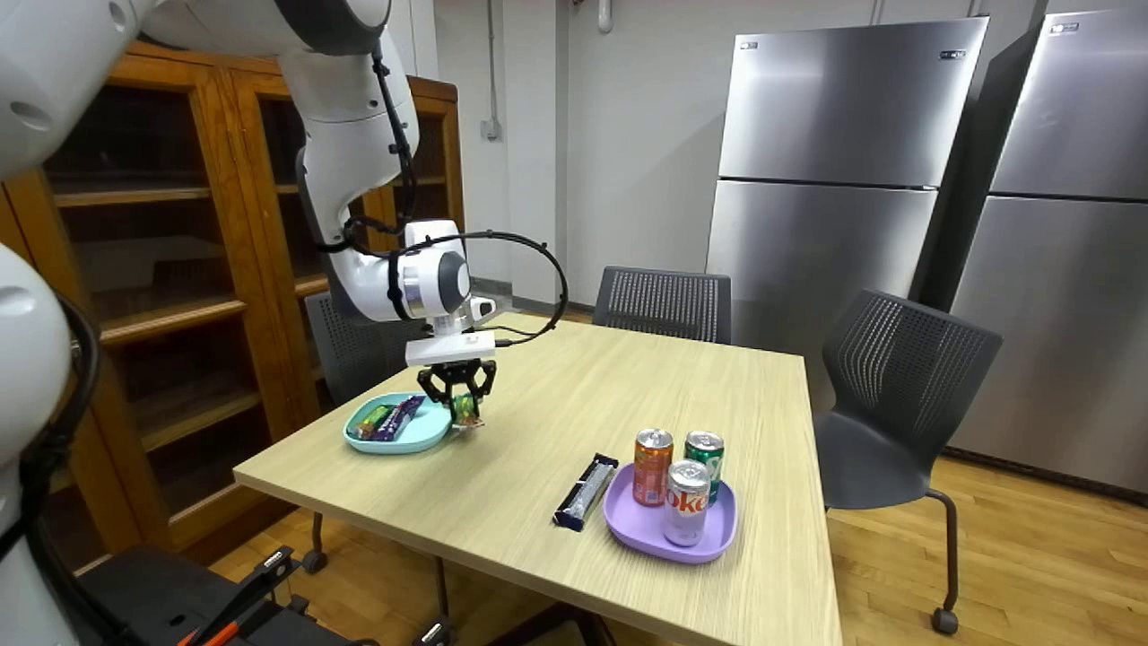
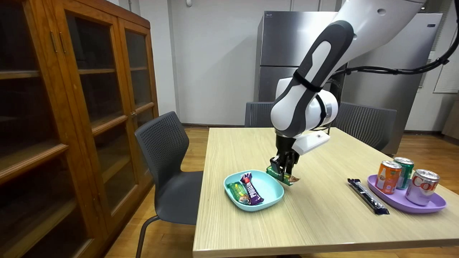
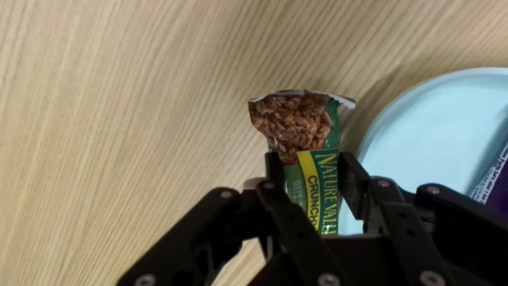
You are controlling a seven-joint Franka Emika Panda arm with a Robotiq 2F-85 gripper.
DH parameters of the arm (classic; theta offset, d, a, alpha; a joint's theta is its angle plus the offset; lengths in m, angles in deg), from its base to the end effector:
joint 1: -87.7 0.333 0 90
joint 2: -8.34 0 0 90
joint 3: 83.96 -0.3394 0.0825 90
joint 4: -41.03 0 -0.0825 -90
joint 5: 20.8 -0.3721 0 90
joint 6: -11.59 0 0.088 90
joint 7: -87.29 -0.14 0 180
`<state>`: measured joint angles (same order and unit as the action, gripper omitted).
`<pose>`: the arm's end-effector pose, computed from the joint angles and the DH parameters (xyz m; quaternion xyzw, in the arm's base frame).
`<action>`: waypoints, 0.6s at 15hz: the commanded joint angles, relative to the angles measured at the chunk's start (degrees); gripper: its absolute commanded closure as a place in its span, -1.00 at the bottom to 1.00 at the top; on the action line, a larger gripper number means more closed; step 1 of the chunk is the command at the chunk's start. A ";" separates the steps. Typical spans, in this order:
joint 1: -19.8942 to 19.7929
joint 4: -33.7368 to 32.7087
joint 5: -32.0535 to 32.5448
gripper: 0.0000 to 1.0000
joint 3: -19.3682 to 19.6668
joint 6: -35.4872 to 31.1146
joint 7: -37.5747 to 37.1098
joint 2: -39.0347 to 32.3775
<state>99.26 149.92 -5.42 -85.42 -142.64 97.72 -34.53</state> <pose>0.6162 0.1472 0.1007 0.9475 0.3148 0.0235 0.0517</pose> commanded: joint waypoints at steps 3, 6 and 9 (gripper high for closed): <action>7.43 0.70 3.35 0.69 4.73 0.20 -9.76 2.41; 10.15 0.61 4.42 0.69 6.40 0.52 -13.52 2.68; 12.23 0.16 5.52 0.69 7.49 1.31 -16.11 2.41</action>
<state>109.01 149.88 -2.29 -79.56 -142.84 85.67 -33.47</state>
